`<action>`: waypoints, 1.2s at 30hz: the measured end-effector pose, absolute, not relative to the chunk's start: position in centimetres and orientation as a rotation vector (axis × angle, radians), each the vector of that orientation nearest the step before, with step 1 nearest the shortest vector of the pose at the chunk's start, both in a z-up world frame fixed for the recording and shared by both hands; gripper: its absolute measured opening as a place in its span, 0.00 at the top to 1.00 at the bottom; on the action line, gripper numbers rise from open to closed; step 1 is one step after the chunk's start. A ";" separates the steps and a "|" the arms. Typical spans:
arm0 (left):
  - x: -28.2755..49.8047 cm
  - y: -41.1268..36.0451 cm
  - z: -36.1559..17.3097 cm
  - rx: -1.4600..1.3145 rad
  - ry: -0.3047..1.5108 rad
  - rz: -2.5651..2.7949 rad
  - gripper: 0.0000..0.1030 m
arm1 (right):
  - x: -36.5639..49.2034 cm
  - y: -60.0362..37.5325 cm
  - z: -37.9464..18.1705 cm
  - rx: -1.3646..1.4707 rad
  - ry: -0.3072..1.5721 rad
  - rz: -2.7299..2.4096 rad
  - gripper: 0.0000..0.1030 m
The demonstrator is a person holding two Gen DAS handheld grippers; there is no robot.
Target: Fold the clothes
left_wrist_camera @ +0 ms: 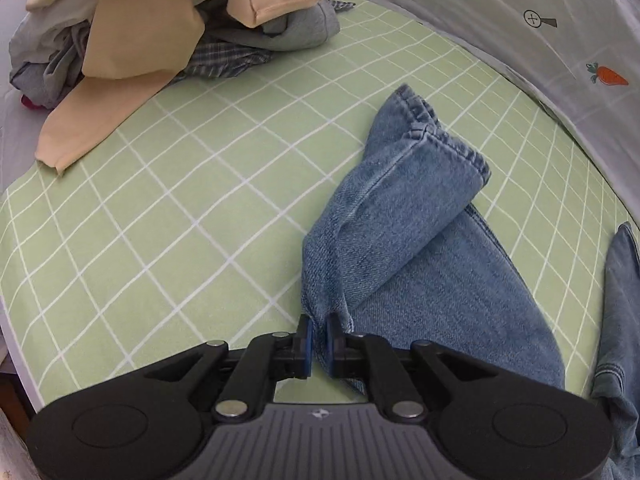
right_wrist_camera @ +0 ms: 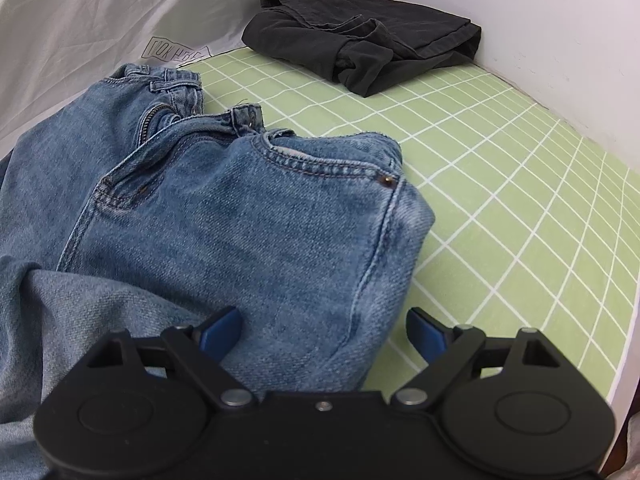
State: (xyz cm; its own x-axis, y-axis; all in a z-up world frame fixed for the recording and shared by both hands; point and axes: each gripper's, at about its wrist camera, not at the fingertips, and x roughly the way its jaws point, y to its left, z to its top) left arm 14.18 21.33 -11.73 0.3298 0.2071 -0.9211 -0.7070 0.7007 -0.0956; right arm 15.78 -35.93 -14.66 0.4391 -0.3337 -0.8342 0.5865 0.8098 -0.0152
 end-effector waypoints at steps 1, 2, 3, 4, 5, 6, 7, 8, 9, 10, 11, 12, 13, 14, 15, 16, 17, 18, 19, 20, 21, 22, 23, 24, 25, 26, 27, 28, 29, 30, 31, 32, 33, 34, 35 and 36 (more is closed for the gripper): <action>13.9 21.2 -11.6 -0.521 1.072 0.629 0.88 | 15.8 -35.9 -14.7 0.293 0.959 -0.580 0.13; 13.7 21.0 -11.5 -0.498 1.066 0.620 0.87 | 15.8 -35.9 -14.6 0.290 0.960 -0.578 0.12; 13.8 20.9 -11.1 -0.469 1.060 0.609 0.85 | 15.8 -35.8 -14.6 0.288 0.961 -0.576 0.13; 13.9 20.8 -10.8 -0.450 1.047 0.597 0.84 | 15.8 -35.8 -14.6 0.285 0.962 -0.575 0.13; 14.0 20.8 -10.5 -0.432 1.034 0.586 0.78 | 15.8 -35.7 -14.6 0.283 0.963 -0.573 0.12; 14.1 20.9 -10.4 -0.426 1.022 0.585 0.69 | 15.8 -35.7 -14.6 0.280 0.964 -0.571 0.12; 14.2 21.1 -10.3 -0.422 1.010 0.584 0.65 | 15.8 -35.7 -14.6 0.277 0.965 -0.569 0.12; 14.3 21.3 -10.2 -0.425 0.995 0.584 0.58 | 15.8 -35.6 -14.6 0.276 0.966 -0.567 0.12; 14.4 21.5 -10.2 -0.429 0.982 0.583 0.56 | 15.7 -35.7 -14.6 0.281 0.965 -0.566 0.12; 14.5 21.8 -10.1 -0.438 0.975 0.581 0.56 | 15.7 -35.8 -14.6 0.286 0.965 -0.565 0.12; 14.7 22.0 -10.2 -0.446 0.970 0.572 0.52 | 15.6 -35.8 -14.7 0.290 0.965 -0.564 0.12; 15.0 22.2 -10.3 -0.440 0.974 0.562 0.45 | 15.6 -35.8 -14.7 0.294 0.965 -0.564 0.12; 15.3 22.3 -10.6 -0.420 0.980 0.561 0.43 | 15.5 -35.9 -14.7 0.297 0.965 -0.564 0.12; 15.7 22.4 -11.0 -0.394 0.987 0.570 0.43 | 15.5 -35.8 -14.8 0.294 0.966 -0.563 0.12; 16.0 22.5 -11.3 -0.369 0.994 0.578 0.43 | 15.5 -35.8 -14.8 0.292 0.967 -0.563 0.12; 16.3 22.6 -11.7 -0.355 1.007 0.579 0.43 | 15.5 -35.7 -14.9 0.290 0.968 -0.563 0.11; 16.6 22.7 -12.0 -0.343 1.020 0.578 0.43 | 15.5 -35.6 -14.9 0.285 0.968 -0.563 0.11; 16.8 22.8 -12.2 -0.345 1.028 0.566 0.43 | 15.4 -35.5 -14.9 0.280 0.968 -0.563 0.11; 16.9 22.9 -12.4 -0.346 1.035 0.555 0.43 | 15.3 -35.4 -14.9 0.275 0.968 -0.563 0.11; 16.9 22.8 -12.5 -0.352 1.032 0.547 0.45 | 15.3 -35.2 -14.8 0.270 0.969 -0.563 0.11; 16.9 22.8 -12.6 -0.360 1.029 0.545 0.54 | 15.2 -35.1 -14.8 0.266 0.971 -0.564 0.11; 16.8 22.8 -12.7 -0.369 1.026 0.543 0.67 | 15.1 -34.9 -14.8 0.261 0.973 -0.564 0.11; 16.7 22.9 -12.8 -0.378 1.024 0.543 0.85 | 15.0 -34.7 -14.8 0.257 0.974 -0.564 0.11; 16.4 23.0 -12.7 -0.391 1.013 0.552 0.85 | 14.9 -34.5 -14.7 0.253 0.976 -0.563 0.11; 16.0 23.2 -12.5 -0.411 0.993 0.559 0.87 | 14.8 -34.3 -14.7 0.248 0.977 -0.562 0.11; 15.5 23.4 -12.1 -0.432 0.972 0.570 0.87 | 14.7 -34.0 -14.7 0.241 0.977 -0.561 0.11; 14.9 23.7 -11.7 -0.452 0.950 0.582 0.88 | 14.5 -33.7 -14.6 0.235 0.977 -0.559 0.11; 14.1 24.0 -11.1 -0.469 0.926 0.597 0.88 | 14.4 -33.5 -14.5 0.230 0.977 -0.556 0.11; 13.3 24.4 -10.6 -0.485 0.903 0.612 0.88 | 14.3 -33.3 -14.5 0.225 0.977 -0.554 0.11; 12.5 24.7 -10.0 -0.501 0.880 0.630 0.88 | 14.1 -33.1 -14.4 0.225 0.979 -0.548 0.11; 11.5 25.1 -9.7 -0.508 0.865 0.664 0.88 | 14.0 -32.9 -14.4 0.224 0.980 -0.541 0.11; 10.6 25.4 -9.3 -0.515 0.849 0.699 0.88 | 13.8 -32.6 -14.4 0.224 0.981 -0.535 0.11; 9.6 25.8 -9.0 -0.522 0.837 0.734 0.88 | 13.7 -32.5 -14.4 0.224 0.983 -0.528 0.11; 8.7 26.3 -9.2 -0.538 0.845 0.775 0.88 | 13.5 -32.4 -14.4 0.224 0.985 -0.518 0.11; 7.7 26.8 -9.4 -0.554 0.853 0.817 0.88 | 13.4 -32.2 -14.3 0.221 0.985 -0.508 0.11; 6.8 27.2 -9.7 -0.570 0.862 0.854 0.88 | 13.3 -32.0 -14.3 0.214 0.986 -0.500 0.11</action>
State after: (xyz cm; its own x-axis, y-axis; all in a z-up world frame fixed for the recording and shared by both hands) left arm 6.75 27.20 -9.68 0.3674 0.4095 -0.8350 -0.8314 0.5470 -0.0975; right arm 13.34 -31.98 -14.32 0.4508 -0.3061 -0.8385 0.4958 0.8670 -0.0499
